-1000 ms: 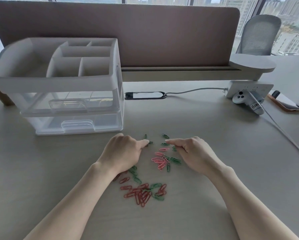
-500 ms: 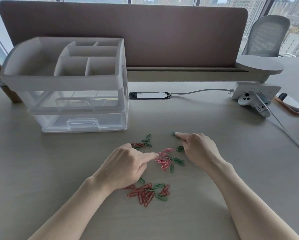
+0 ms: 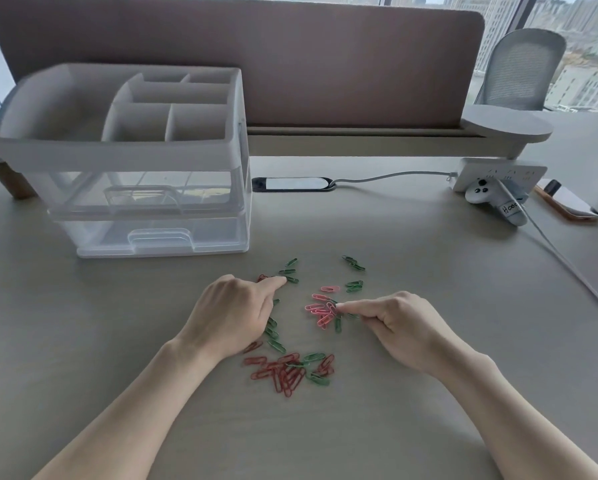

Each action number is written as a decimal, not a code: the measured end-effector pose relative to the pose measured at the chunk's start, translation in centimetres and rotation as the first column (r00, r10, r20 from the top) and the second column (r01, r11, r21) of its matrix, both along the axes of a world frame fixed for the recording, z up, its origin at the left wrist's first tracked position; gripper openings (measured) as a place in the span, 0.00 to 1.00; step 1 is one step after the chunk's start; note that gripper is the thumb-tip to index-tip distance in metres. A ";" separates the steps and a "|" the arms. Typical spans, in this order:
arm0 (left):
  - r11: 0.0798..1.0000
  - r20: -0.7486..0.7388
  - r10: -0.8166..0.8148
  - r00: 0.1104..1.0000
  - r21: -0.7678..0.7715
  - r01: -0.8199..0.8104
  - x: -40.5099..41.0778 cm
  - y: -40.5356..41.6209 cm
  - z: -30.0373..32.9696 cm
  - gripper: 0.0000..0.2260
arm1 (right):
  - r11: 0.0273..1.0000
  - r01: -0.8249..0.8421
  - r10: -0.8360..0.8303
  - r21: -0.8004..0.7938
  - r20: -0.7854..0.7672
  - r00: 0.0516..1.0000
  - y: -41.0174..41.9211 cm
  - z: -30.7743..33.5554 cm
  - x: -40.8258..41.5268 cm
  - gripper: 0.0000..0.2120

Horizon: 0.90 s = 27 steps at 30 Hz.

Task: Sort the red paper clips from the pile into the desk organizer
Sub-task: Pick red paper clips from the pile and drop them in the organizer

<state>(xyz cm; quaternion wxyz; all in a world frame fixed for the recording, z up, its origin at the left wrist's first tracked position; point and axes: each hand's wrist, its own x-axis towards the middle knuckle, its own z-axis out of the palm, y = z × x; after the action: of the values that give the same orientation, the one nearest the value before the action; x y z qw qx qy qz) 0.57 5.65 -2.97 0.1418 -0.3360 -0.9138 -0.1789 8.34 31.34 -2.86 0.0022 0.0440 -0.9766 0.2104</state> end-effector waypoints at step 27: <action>0.997 0.020 -0.006 1.000 0.076 0.004 1.7 0.2 0.1 0.10 | 0.963 0.251 -0.260 -0.102 -0.089 0.961 1.2 1.1 1.3 0.14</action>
<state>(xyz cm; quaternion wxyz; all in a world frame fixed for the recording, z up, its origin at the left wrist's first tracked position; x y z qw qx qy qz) 2.31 5.88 -2.88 0.1445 -0.3309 -0.9069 -0.2172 9.60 32.58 -1.76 0.0808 -0.0722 -0.9623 0.2496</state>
